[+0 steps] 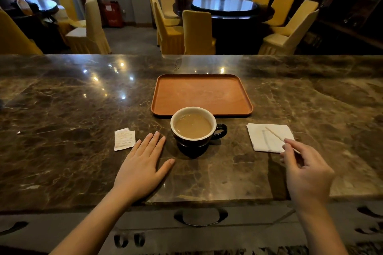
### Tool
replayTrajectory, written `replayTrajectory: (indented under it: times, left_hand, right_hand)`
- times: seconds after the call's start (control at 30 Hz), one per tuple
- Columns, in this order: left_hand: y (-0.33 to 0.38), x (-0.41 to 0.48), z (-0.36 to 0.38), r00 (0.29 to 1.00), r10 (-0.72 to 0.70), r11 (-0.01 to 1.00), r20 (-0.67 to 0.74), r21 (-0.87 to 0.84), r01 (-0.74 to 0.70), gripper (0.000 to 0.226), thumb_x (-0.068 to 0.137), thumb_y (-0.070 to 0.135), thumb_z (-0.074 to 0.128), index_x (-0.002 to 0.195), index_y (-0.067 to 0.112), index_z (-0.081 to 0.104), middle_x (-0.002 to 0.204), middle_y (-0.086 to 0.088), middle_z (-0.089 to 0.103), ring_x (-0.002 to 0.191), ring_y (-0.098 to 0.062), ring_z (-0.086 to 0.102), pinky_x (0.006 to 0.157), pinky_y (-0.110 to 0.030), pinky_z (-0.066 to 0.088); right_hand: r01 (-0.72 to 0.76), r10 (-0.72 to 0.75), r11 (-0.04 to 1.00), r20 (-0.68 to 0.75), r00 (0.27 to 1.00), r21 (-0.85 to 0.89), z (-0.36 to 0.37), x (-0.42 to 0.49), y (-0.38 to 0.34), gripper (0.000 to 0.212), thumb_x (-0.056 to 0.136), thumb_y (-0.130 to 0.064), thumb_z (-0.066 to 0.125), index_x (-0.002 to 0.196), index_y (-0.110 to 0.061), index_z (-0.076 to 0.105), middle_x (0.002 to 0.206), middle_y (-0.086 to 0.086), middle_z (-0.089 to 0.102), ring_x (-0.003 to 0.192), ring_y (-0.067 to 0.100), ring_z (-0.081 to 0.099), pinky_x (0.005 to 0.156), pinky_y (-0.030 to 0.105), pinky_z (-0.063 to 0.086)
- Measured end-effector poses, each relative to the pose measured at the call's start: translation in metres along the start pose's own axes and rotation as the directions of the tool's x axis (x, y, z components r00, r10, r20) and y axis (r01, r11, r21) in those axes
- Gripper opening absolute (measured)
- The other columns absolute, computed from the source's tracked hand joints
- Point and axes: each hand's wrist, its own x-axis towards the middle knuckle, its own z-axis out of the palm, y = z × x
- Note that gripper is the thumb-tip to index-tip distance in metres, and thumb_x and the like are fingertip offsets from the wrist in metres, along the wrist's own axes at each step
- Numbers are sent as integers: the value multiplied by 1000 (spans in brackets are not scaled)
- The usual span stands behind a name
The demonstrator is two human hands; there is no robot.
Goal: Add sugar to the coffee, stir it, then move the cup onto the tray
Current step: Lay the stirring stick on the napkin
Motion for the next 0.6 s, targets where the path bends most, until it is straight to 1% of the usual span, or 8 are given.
replayTrajectory:
  times: [0.03,0.1,0.2,0.3,0.37,0.47,0.53,0.6]
  left_hand:
    - [0,0,0,1000,0,1000,0,-1,0,78,75,70,1,141,28,-3,146,10,-10,134,-4,-13,110,-28,-7]
    - [0,0,0,1000,-1,1000,-1,-2,1,78,75,70,1,141,29,-2,147,10,-9,134,-4,-12,110,-28,-7]
    - [0,0,1,1000,-3,1000,-7,-11,3,80,75,71,2,142,28,2,149,8,-6,135,-4,-11,109,-28,-7]
    - [-1,0,1,1000,0,1000,-5,-5,0,80,74,71,2,142,28,2,149,8,-5,135,-4,-10,109,-28,-7]
    - [-1,0,1,1000,4,1000,-8,-8,-4,80,74,71,1,142,28,2,147,9,-7,135,-5,-10,110,-28,-6]
    - [0,0,1,1000,4,1000,-12,0,-4,80,74,71,0,141,28,0,146,9,-9,134,-4,-11,110,-28,-7]
    - [0,0,1,1000,5,1000,-13,1,-5,80,74,71,0,141,28,0,146,9,-9,134,-4,-11,110,-28,-7]
    - [0,0,1,1000,6,1000,-17,-9,-6,80,74,71,0,141,28,1,146,9,-7,134,-4,-10,110,-29,-6]
  right_hand:
    - [10,-9,1000,6,1000,-5,1,-1,1,19,82,0,60,100,4,65,92,23,69,82,23,63,80,2,38]
    - [20,-20,1000,27,999,-3,2,-4,2,18,81,1,61,98,4,66,90,22,70,79,24,64,77,8,42]
    - [16,-15,1000,90,996,-8,2,-11,-1,17,79,4,63,96,3,67,88,20,70,80,21,62,72,15,43]
    - [-25,36,998,183,983,-60,2,-17,-2,16,79,3,62,94,1,66,87,17,69,76,19,58,65,21,42]
    - [-81,103,992,251,963,-95,3,-20,-1,16,81,1,60,97,-2,64,87,14,67,74,16,53,58,15,35]
    - [-113,158,980,297,942,-162,5,-22,-1,18,84,-4,58,101,-5,62,89,9,63,73,14,48,56,9,28]
    - [-119,174,975,308,935,-188,5,-22,-3,19,84,-6,58,103,-5,61,90,8,62,73,13,47,54,12,29]
    - [-123,188,969,317,930,-214,5,-22,-5,22,84,-8,58,107,-6,59,91,7,62,74,14,47,57,21,35]
